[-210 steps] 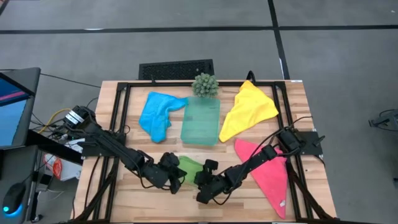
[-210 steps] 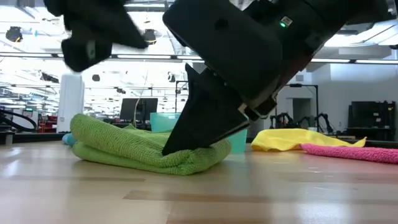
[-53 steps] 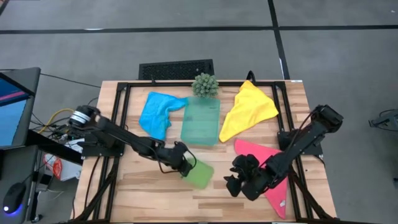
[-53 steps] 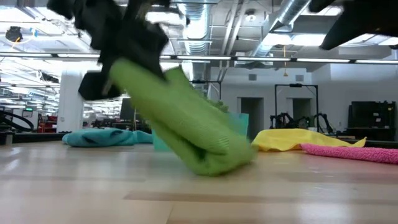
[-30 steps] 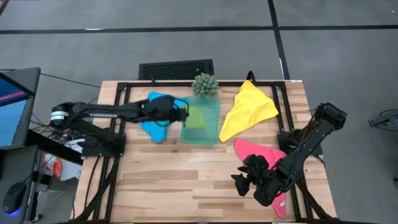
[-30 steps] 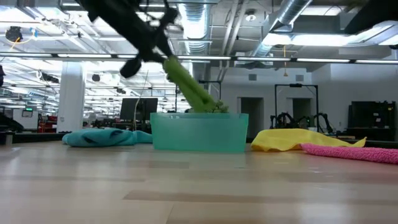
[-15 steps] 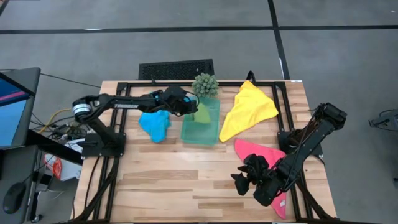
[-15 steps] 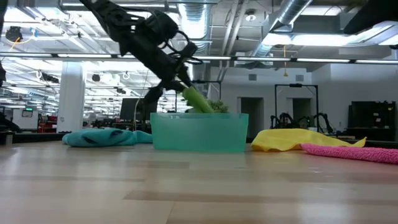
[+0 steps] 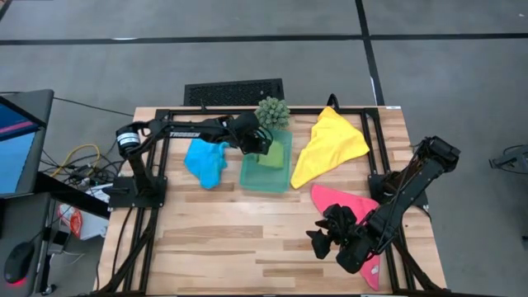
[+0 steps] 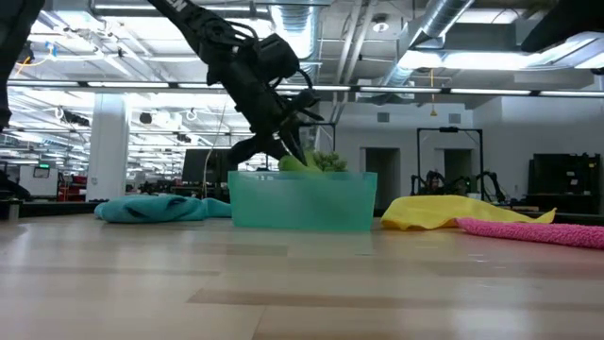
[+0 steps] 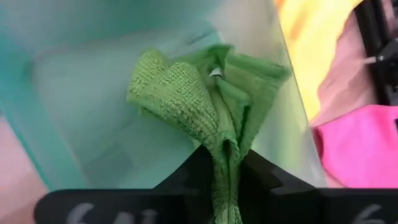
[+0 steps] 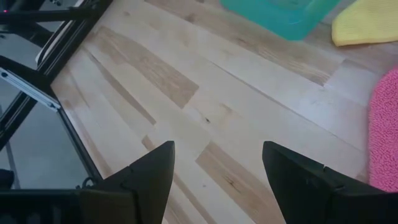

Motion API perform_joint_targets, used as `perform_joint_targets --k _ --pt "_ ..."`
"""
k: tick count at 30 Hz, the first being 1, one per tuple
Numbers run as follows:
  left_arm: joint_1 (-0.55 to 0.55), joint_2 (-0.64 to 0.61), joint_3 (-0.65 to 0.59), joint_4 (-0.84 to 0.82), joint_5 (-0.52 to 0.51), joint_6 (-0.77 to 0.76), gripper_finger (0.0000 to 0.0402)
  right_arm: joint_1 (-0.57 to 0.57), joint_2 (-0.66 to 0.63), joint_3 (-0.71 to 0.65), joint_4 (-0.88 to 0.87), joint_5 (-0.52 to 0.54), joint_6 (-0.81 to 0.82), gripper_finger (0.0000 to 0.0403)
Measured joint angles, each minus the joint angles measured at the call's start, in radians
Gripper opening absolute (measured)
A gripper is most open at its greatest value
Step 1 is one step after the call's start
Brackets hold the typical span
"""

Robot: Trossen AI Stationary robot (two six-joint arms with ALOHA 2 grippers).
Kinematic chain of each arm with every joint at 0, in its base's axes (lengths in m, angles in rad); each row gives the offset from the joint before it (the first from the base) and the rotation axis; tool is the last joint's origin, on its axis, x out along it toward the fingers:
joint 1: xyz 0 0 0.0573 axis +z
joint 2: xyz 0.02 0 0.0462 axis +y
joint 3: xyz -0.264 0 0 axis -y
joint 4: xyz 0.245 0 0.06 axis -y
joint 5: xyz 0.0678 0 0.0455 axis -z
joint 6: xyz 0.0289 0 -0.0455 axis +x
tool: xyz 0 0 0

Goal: Fold microfiber towels
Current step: Put the green micro fiber cloth into the green bin

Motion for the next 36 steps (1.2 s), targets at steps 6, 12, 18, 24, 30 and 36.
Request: perform_joint_targets --k 6,12,18,24,30,36 --pt "0.024 -0.022 0.105 -0.185 -0.04 0.088 0.0111 0.0 0.0 0.0 0.008 0.0 0.001 0.0269" --pt "0.019 -0.025 0.23 -0.359 -0.142 0.208 0.014 0.0 0.0 0.0 0.014 0.001 0.001 0.0269" --pt "0.003 -0.032 0.28 -0.428 -0.069 0.323 0.0129 0.0 0.0 0.0 0.015 0.001 0.0 0.0269" --pt "-0.112 -0.001 0.284 -0.473 -0.129 0.455 0.0021 0.0 0.0 0.0 0.014 0.003 0.0 0.0269" --pt "-0.15 0.125 0.307 -0.501 -0.112 0.48 0.0002 -0.005 0.0 0.0 0.01 0.004 -0.001 0.0269" --pt "-0.159 0.243 0.377 -0.556 -0.171 0.493 0.0 -0.007 0.0 0.0 0.015 0.004 0.003 0.0269"
